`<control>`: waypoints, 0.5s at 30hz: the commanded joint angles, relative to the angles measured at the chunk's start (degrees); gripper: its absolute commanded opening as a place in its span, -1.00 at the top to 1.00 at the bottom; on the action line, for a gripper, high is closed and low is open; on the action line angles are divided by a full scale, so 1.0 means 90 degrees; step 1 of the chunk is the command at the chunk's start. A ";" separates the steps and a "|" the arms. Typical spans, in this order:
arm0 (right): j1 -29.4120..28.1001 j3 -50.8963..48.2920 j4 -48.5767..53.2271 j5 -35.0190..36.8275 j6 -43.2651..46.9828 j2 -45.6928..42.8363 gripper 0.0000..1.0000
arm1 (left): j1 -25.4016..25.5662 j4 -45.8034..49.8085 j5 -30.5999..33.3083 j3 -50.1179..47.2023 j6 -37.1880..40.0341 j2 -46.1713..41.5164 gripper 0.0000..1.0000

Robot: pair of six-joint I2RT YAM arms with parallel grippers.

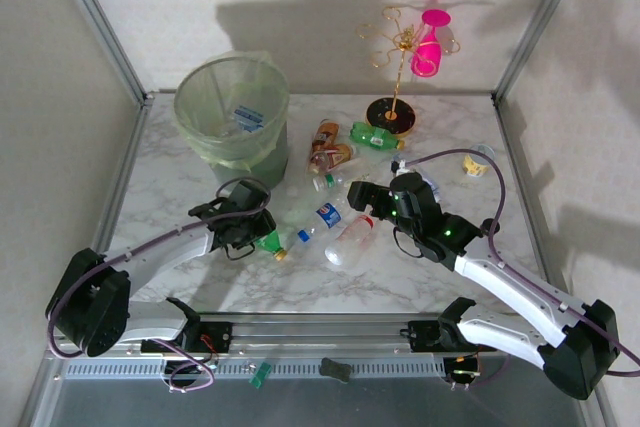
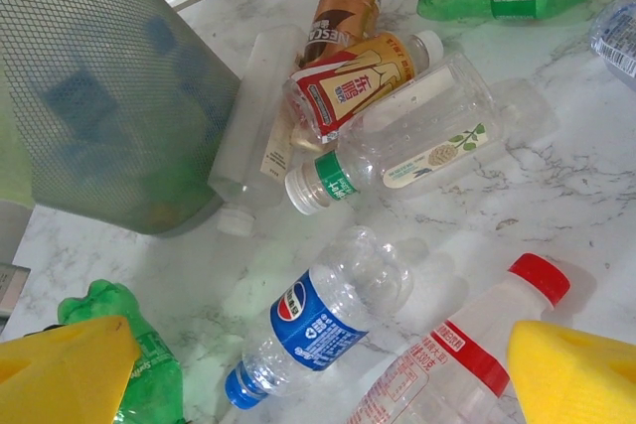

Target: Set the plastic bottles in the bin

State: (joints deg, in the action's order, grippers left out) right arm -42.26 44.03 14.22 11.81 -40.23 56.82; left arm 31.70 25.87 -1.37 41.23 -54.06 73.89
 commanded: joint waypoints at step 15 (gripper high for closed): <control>0.0033 0.0327 0.0012 0.0030 0.0045 0.0029 -0.93 | 0.0159 -0.0299 -0.0249 0.1785 0.2140 -0.1995 0.02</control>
State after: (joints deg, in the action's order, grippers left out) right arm -42.26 44.86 14.37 11.86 -40.21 56.86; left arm 32.82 26.41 -1.78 53.54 -41.32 58.92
